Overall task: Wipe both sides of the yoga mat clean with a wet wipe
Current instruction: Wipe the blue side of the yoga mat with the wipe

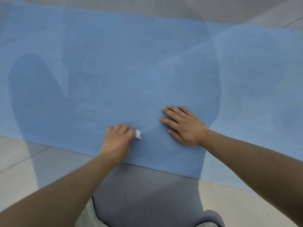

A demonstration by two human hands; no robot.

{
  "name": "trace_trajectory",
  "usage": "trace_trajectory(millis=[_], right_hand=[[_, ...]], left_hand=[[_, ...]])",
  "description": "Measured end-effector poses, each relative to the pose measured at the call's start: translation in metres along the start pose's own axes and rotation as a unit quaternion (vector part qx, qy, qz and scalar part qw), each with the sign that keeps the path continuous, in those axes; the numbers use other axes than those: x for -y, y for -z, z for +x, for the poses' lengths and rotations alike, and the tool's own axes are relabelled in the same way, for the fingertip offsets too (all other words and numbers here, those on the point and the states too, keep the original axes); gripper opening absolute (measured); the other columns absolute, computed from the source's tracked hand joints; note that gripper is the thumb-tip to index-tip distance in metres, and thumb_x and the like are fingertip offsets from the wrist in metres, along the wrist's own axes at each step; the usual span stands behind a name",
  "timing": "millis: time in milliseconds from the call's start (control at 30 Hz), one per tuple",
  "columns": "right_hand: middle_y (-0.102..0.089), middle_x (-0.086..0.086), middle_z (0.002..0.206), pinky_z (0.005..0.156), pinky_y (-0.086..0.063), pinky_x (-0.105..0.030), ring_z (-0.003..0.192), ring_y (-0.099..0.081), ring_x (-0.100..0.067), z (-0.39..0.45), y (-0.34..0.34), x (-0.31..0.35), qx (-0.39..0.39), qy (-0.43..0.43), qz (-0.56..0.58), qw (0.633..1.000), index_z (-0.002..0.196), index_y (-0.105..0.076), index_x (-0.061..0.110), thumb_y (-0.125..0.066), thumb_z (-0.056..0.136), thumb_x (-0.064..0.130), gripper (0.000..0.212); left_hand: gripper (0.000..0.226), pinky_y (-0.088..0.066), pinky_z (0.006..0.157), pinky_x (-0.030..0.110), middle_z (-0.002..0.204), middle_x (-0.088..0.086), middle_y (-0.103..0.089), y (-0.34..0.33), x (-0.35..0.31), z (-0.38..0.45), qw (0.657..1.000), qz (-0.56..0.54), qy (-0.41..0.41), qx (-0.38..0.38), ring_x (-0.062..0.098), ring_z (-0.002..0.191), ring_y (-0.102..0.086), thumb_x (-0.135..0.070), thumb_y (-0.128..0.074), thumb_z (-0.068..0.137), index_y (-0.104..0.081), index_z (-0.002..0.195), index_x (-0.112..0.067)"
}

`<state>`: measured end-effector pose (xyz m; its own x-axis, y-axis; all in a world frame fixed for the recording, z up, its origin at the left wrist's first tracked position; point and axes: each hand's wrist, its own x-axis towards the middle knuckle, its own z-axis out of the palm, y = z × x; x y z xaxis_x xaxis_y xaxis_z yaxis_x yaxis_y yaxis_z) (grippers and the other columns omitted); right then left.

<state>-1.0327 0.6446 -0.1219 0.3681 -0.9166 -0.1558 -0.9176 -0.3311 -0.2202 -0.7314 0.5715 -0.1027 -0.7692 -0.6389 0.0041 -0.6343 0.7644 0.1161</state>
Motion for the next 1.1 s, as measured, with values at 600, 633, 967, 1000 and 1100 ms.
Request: trace_trajectory(millis=[600,633,967,1000,1100], right_hand=[[-0.065,0.009,0.100,0.067,-0.051,-0.024,0.086,-0.066,-0.010,0.065,0.086,0.017,-0.143,-0.310,0.531,0.775,0.120,-0.058,0.028,-0.061,0.091,0.037,0.030],[-0.065,0.009,0.102,0.068,-0.051,-0.024,0.086,-0.067,-0.011,0.067,0.090,0.015,-0.157,-0.319,0.562,0.747,0.118,-0.059,0.028,-0.061,0.091,0.035,0.028],[-0.072,-0.005,0.100,0.074,-0.056,-0.025,0.079,-0.068,-0.012,0.046,0.116,-0.020,-0.147,-0.362,0.710,0.586,0.110,-0.065,0.010,-0.066,0.092,0.018,0.020],[-0.071,-0.005,0.099,0.076,-0.056,-0.026,0.079,-0.068,-0.012,0.047,0.116,-0.022,-0.150,-0.370,0.706,0.585,0.108,-0.065,0.009,-0.067,0.091,0.017,0.018],[-0.071,-0.007,0.099,0.078,-0.056,-0.033,0.076,-0.067,-0.014,0.054,0.108,-0.028,-0.150,-0.415,0.669,0.599,0.102,-0.065,0.009,-0.068,0.090,0.017,0.014]], left_hand=[[0.012,-0.046,0.063,0.023,0.090,-0.002,-0.071,0.074,-0.044,0.146,0.805,-0.470,0.359,0.041,0.013,0.080,-0.066,-0.025,-0.074,0.091,-0.065,0.097,-0.019],[0.014,-0.045,0.062,0.021,0.090,-0.002,-0.072,0.080,-0.048,0.152,0.792,-0.489,0.362,0.052,0.011,0.080,-0.067,-0.026,-0.074,0.091,-0.065,0.099,-0.017],[0.015,-0.047,0.078,0.030,0.108,0.009,-0.073,0.099,-0.058,0.200,0.684,-0.606,0.375,0.156,0.016,0.085,-0.070,-0.011,-0.065,0.096,-0.058,0.109,-0.015],[0.018,-0.048,0.078,0.030,0.110,0.010,-0.073,0.096,-0.057,0.204,0.692,-0.598,0.372,0.161,0.017,0.085,-0.070,-0.012,-0.066,0.095,-0.057,0.110,-0.014],[0.025,-0.048,0.074,0.029,0.110,0.008,-0.073,0.082,-0.050,0.217,0.758,-0.529,0.332,0.187,0.015,0.086,-0.069,-0.021,-0.071,0.093,-0.058,0.113,-0.014]])
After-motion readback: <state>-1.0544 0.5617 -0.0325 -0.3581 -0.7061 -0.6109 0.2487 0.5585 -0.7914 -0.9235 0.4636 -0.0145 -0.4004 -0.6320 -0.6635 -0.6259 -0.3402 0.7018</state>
